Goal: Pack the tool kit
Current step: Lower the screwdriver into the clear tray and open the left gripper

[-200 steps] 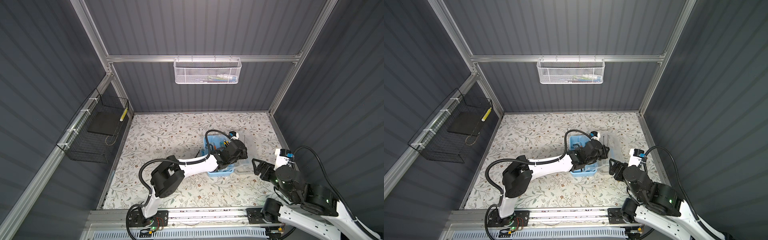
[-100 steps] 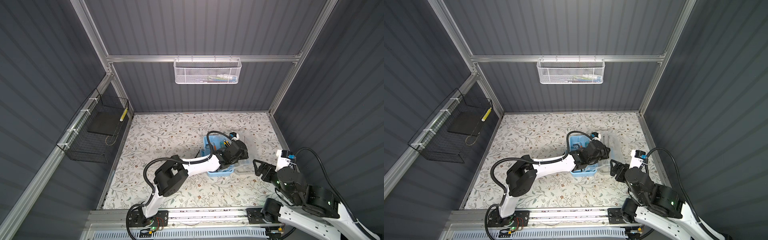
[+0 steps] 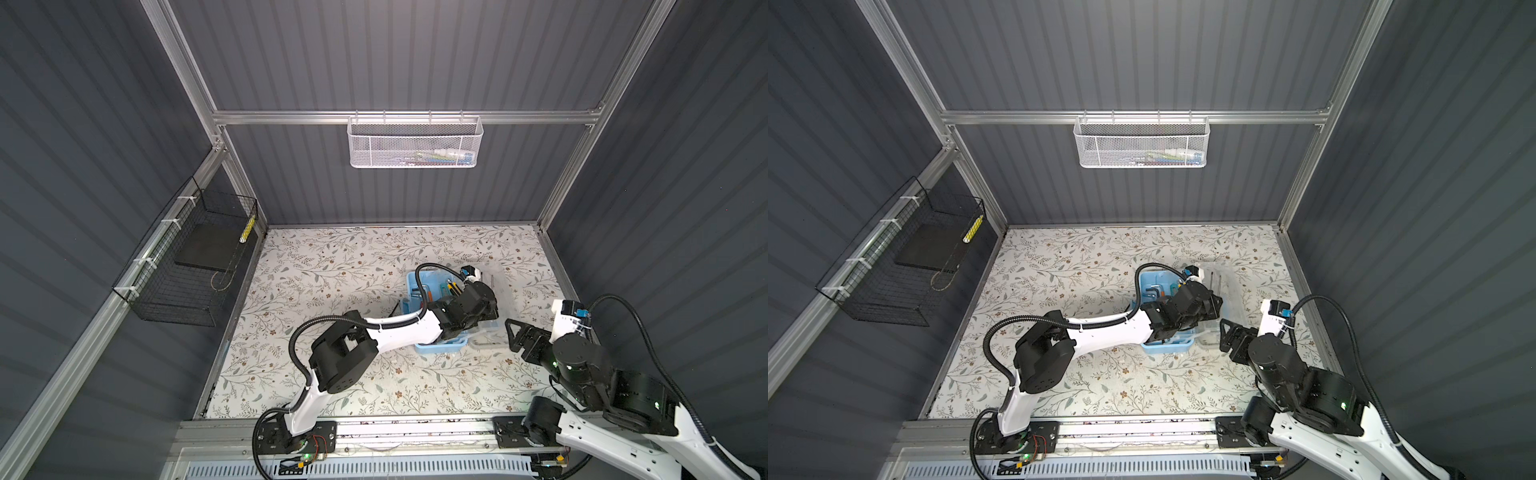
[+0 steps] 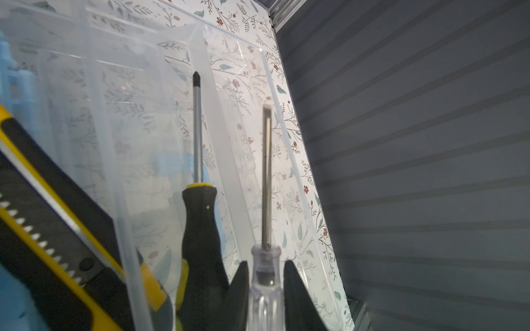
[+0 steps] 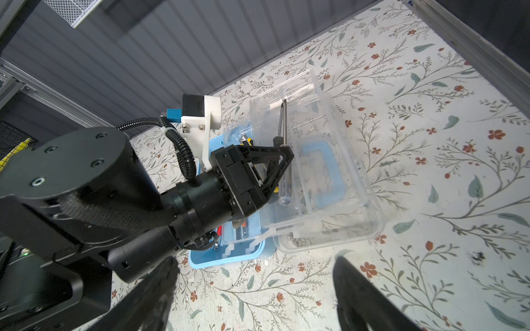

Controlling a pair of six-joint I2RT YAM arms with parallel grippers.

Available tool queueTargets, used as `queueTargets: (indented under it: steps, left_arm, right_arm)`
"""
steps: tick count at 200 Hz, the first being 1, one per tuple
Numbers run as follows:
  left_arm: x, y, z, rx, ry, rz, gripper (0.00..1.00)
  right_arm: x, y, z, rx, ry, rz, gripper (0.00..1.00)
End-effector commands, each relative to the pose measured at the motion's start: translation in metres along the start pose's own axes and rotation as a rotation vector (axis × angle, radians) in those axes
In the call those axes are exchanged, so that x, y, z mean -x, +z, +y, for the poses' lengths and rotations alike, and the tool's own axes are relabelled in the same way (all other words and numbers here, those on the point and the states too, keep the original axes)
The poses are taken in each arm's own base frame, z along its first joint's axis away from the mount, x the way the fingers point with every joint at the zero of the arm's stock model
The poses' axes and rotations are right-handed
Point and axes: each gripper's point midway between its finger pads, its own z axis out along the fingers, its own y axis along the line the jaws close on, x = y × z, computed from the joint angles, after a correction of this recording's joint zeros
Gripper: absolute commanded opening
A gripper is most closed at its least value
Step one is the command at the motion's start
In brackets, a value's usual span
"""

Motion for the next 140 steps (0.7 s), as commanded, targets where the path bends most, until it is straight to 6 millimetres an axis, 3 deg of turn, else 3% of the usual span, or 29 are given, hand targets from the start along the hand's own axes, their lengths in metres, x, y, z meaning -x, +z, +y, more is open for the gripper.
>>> queueTargets:
  steps: [1,21,60,84,111,140]
  left_arm:
    - [-0.005,0.002,0.01,0.053,0.014,0.004,0.36]
    - [-0.001,-0.001,0.01,0.053,0.027,-0.014,0.44]
    - [0.007,-0.009,0.016,0.084,0.049,-0.047,0.45]
    - [0.021,-0.02,0.006,0.074,0.128,-0.089,0.45]
    - [0.043,-0.046,-0.012,0.066,0.264,-0.127,0.49]
    - [0.064,-0.091,-0.01,0.118,0.375,-0.174,0.52]
  right_arm:
    - [0.0,0.004,-0.003,-0.025,-0.015,-0.009,0.85]
    - [0.0,0.004,-0.002,-0.027,-0.021,-0.009,0.86]
    - [0.0,0.005,-0.002,-0.032,-0.033,-0.009,0.86]
    - [0.0,0.006,-0.001,-0.039,-0.048,-0.006,0.85]
    - [-0.001,0.008,0.0,-0.053,-0.075,0.006,0.84]
    - [-0.008,0.015,0.011,-0.048,-0.111,0.059,0.84]
